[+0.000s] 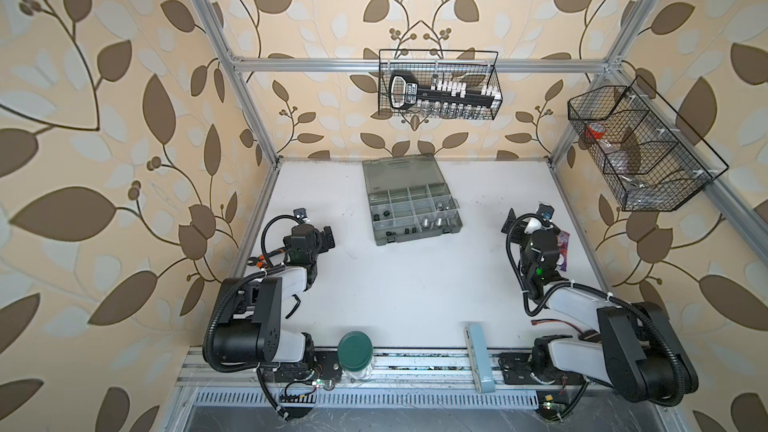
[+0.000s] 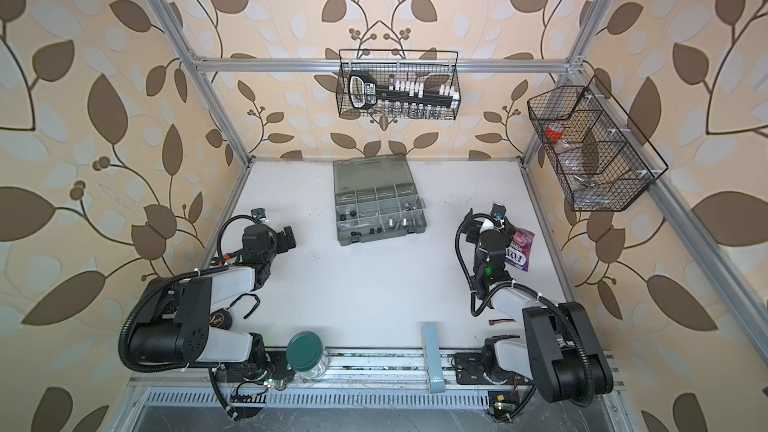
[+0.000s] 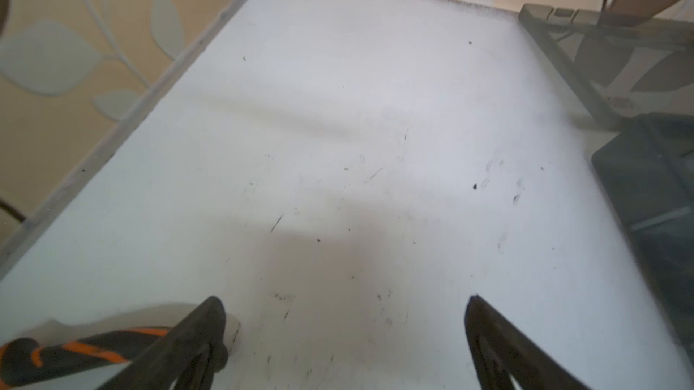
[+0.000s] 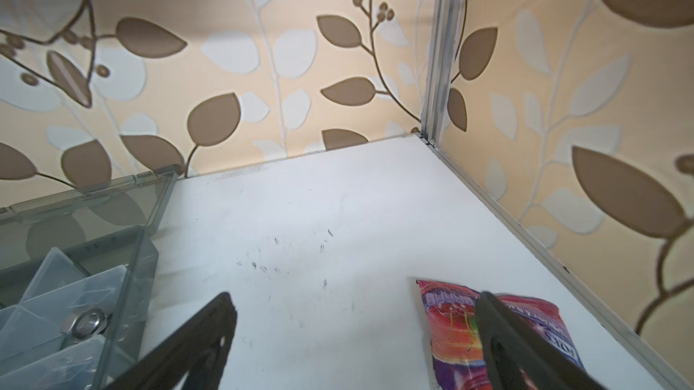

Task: Sort the screws and nuts into containers
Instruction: Reset both arms

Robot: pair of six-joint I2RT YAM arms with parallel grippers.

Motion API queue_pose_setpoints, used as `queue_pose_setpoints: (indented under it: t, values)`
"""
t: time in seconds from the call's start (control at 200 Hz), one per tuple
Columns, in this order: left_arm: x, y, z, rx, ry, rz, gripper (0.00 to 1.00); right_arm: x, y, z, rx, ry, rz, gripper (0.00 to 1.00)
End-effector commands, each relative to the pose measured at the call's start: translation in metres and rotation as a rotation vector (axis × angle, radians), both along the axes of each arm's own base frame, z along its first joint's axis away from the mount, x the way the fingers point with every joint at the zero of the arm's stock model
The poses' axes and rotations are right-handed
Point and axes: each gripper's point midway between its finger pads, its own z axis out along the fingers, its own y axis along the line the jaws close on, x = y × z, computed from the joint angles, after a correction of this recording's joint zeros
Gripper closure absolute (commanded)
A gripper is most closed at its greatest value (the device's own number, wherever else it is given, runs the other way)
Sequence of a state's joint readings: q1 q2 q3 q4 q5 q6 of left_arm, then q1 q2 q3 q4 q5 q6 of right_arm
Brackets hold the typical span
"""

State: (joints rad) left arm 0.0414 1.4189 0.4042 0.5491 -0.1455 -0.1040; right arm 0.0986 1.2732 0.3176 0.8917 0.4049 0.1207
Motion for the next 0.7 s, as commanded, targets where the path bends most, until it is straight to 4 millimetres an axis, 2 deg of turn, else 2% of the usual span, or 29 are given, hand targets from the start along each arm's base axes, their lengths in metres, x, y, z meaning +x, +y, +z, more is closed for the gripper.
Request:
queue_pose_setpoints:
  t: [0.0, 0.025, 0.06, 0.195, 0.31, 0.39, 0.48, 0.56, 0.695]
  values:
    - [0.016, -0.023, 0.02, -0.029, -0.104, -0.144, 0.01, 0.007, 0.011, 0.009, -0.014, -0.048, 0.083, 0.0]
    - [0.018, -0.027, 0.009, -0.03, -0.087, -0.17, 0.01, 0.009, 0.012, 0.01, -0.013, -0.053, 0.099, 0.0]
    - [0.02, -0.033, 0.006, -0.027, -0.081, -0.216, 0.01, 0.011, 0.012, 0.012, -0.004, -0.063, 0.115, 0.0]
    - [0.018, -0.039, 0.005, -0.035, -0.081, -0.251, 0.01, 0.024, 0.006, 0.011, 0.036, -0.094, 0.177, 0.0]
    - [0.018, -0.039, 0.004, -0.034, -0.076, -0.247, 0.01, 0.033, -0.001, -0.009, 0.101, -0.078, 0.19, 0.0]
    - [0.018, -0.039, 0.004, -0.028, -0.073, -0.246, 0.01, 0.035, 0.005, -0.025, 0.125, -0.063, 0.224, 0.0]
    - [0.019, -0.04, 0.004, -0.011, -0.068, -0.242, 0.01, 0.038, 0.014, -0.024, 0.107, -0.073, 0.287, 0.0]
    - [0.018, -0.041, 0.004, -0.006, -0.07, -0.241, 0.01, 0.045, 0.015, -0.026, 0.11, -0.065, 0.303, 0.0]
    - [0.018, -0.042, 0.006, -0.007, -0.079, -0.243, 0.01, 0.066, 0.032, -0.036, 0.108, 0.026, 0.422, 0.0]
